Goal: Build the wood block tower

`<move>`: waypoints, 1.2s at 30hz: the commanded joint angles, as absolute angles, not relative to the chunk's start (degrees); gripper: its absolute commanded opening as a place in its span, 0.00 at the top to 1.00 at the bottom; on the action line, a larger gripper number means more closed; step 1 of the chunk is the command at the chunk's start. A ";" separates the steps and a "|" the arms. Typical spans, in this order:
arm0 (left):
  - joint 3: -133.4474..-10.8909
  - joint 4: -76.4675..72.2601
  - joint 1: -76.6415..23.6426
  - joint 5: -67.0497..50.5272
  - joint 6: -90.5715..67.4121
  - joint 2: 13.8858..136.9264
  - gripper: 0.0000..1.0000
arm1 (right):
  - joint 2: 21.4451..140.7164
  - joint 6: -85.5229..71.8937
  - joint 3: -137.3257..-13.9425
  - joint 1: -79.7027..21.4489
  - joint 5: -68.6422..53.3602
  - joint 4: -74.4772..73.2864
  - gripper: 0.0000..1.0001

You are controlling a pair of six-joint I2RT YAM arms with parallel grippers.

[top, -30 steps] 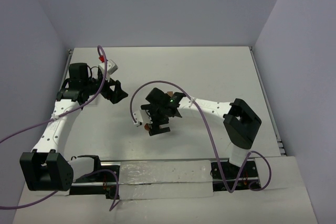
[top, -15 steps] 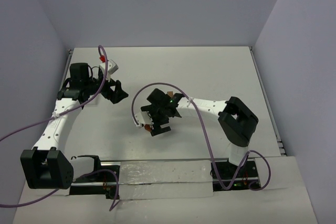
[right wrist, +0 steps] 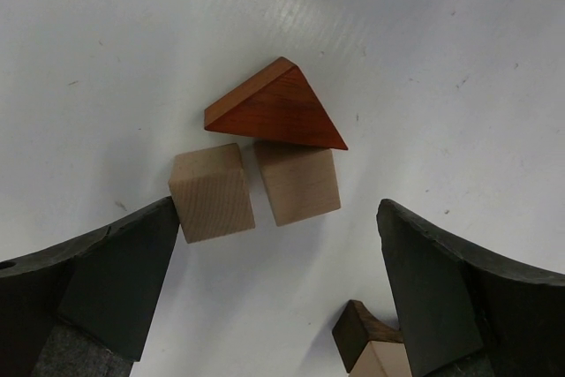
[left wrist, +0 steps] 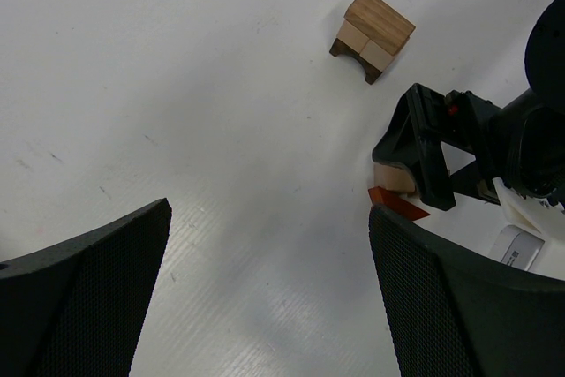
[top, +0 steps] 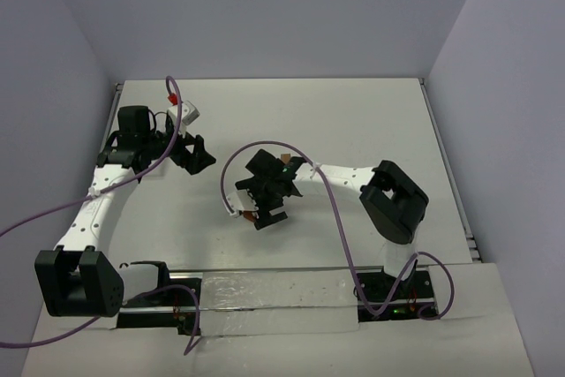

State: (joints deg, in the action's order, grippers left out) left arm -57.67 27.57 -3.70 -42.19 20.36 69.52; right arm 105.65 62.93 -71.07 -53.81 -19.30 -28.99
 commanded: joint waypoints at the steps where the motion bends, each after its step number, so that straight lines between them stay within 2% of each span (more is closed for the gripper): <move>1: -58.06 26.37 -3.96 -42.74 21.51 69.79 0.01 | 107.15 64.70 -74.11 -52.85 -20.69 -27.72 0.00; 30: -57.39 25.93 -3.96 -42.72 21.80 70.49 0.01 | 109.69 67.24 -76.47 -52.65 -23.47 -33.05 0.03; 36: -57.39 25.84 -3.96 -42.80 21.80 70.69 0.01 | 110.18 67.53 -76.61 -52.65 -23.38 -33.31 0.10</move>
